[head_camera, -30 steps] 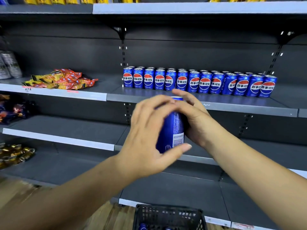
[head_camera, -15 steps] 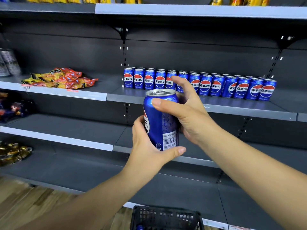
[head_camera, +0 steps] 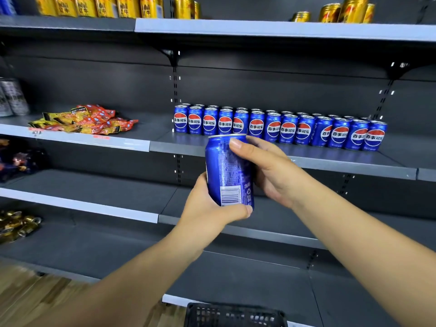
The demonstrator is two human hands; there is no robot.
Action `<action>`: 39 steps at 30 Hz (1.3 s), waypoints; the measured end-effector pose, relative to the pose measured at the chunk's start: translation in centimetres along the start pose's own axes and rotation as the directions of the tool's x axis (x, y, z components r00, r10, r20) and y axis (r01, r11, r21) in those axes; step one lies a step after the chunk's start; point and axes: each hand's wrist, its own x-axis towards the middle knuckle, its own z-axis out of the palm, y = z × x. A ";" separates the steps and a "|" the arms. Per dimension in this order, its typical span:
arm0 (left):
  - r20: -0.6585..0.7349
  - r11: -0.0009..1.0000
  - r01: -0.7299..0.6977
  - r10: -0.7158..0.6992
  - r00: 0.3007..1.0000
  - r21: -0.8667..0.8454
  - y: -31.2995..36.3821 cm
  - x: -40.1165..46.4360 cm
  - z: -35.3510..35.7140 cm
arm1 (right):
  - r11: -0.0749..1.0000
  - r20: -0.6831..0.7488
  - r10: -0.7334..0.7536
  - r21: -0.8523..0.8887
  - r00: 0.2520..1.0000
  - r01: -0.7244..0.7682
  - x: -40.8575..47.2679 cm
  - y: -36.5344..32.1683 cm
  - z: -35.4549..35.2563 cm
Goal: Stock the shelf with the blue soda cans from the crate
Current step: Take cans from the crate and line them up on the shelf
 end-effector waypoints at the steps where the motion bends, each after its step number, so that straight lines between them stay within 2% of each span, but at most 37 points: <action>1: 0.040 1.000 0.005 -0.004 0.999 -0.016 0.0 0.0 -0.2 | 1.000 0.039 0.021 0.014 0.999 -0.022 -0.1 -0.1 -0.2; 4: 0.121 0.999 -0.002 0.007 0.993 -0.048 0.1 -0.2 -0.6 | 0.994 0.162 0.067 0.078 0.985 -0.080 -0.7 -0.2 -0.4; 6: 0.133 0.997 -0.010 0.020 0.991 -0.071 0.1 -0.5 -0.6 | 0.991 0.184 0.061 0.105 0.981 -0.081 -1.0 -0.2 -0.3; 11: 0.124 0.997 -0.075 0.078 0.989 -0.026 0.2 -0.8 0.1 | 0.988 0.029 0.027 0.154 0.999 -0.031 -0.8 0.3 0.2; 16: 0.022 0.984 -0.128 0.126 0.992 0.125 0.6 -0.8 0.7 | 0.986 -0.161 0.003 0.164 0.987 0.024 -0.9 -0.1 1.1; 18: -0.014 0.981 -0.115 0.118 0.993 0.156 0.8 -0.6 0.8 | 0.988 -0.194 -0.015 0.149 0.981 0.045 -1.0 -0.2 1.3; 22: -0.058 0.981 -0.086 0.098 0.994 0.174 0.4 -0.7 0.9 | 0.998 -0.151 -0.007 0.058 0.988 0.016 -1.2 -0.2 1.3; 25: -0.060 0.993 -0.066 0.072 0.996 0.093 -0.1 -0.7 0.7 | 1.000 -0.070 0.012 -0.002 0.997 -0.013 -1.4 -0.3 0.8; 28: 0.002 0.999 -0.047 0.047 0.999 -0.013 -0.2 -0.7 0.5 | 0.998 0.042 0.064 -0.013 0.997 -0.064 -1.6 -0.8 -0.1; 31: 0.070 0.996 -0.026 0.033 0.997 -0.090 -0.2 -1.0 0.4 | 0.990 0.133 0.115 0.068 0.984 -0.125 -1.4 -0.8 -0.9; 34: 0.049 0.999 -0.001 0.003 0.999 -0.034 -0.3 -1.0 0.8 | 0.984 0.078 0.131 0.112 0.988 -0.140 -1.1 -0.3 -1.0; 39: -0.075 1.000 0.008 -0.008 0.997 0.005 -0.2 -1.0 1.9 | 0.993 -0.053 0.099 0.075 0.994 -0.095 -1.2 0.2 -0.2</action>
